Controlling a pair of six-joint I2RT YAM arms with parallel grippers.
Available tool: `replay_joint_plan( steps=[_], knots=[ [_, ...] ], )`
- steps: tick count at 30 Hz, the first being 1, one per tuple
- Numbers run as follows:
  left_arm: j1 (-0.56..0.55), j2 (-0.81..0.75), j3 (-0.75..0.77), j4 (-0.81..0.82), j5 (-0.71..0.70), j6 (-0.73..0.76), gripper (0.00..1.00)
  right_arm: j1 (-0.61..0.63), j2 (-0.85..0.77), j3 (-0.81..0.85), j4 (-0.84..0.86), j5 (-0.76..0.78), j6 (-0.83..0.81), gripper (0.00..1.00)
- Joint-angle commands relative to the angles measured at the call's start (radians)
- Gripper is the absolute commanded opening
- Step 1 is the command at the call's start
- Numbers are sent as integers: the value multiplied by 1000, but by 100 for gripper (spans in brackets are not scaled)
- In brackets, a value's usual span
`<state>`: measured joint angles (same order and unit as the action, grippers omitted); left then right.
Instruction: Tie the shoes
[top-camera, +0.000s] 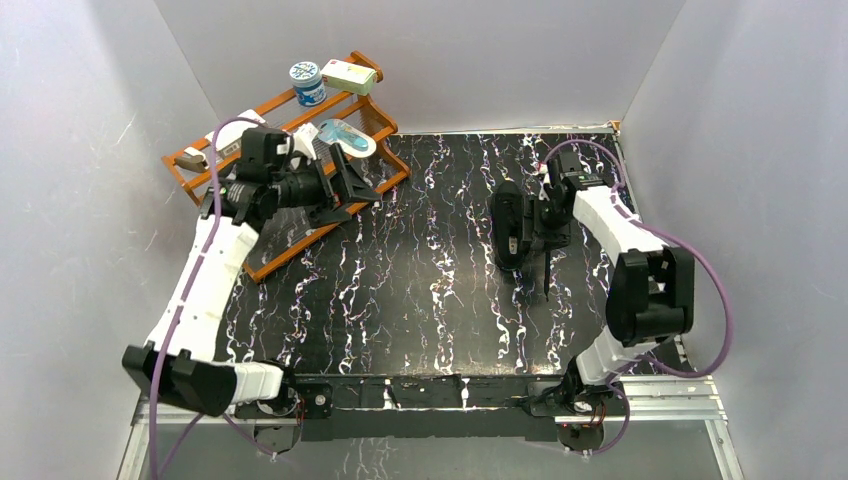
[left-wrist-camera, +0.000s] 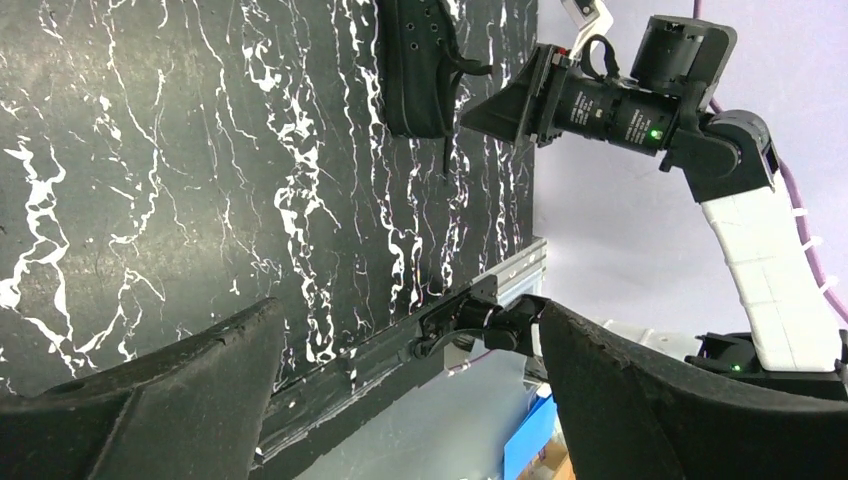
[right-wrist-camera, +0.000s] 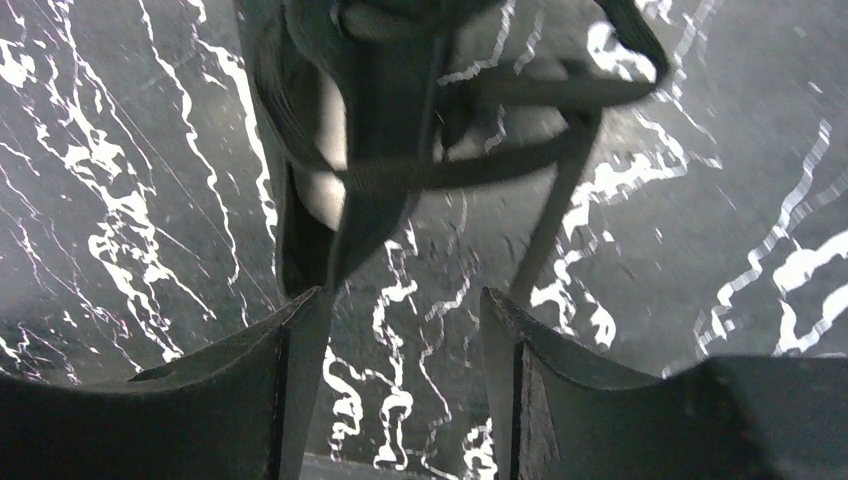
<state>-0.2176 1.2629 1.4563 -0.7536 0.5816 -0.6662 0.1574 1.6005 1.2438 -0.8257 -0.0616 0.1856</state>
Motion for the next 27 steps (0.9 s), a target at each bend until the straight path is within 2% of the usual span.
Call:
replay_joint_plan(
  steps=[1,7,10,14,19,25,27],
  knots=[
    [-24,78,126,-65,-49,8,95,-5,58,-16,175,-118,-43,63],
    [-36,191,212,-83,-76,17,95,-6,124,-32,258,-86,-20,60],
    [-40,218,239,-108,-98,20,94,2,143,-37,268,-75,-22,51],
    [-40,235,263,-138,-126,33,94,40,132,-50,246,-64,-2,45],
    [-41,216,236,-151,-145,46,94,135,88,-100,186,-34,58,26],
    [-42,186,148,-255,-92,55,94,334,-15,-154,132,-22,204,25],
    [-47,132,56,-200,-39,39,93,398,-53,-183,147,-25,263,25]
  ],
)
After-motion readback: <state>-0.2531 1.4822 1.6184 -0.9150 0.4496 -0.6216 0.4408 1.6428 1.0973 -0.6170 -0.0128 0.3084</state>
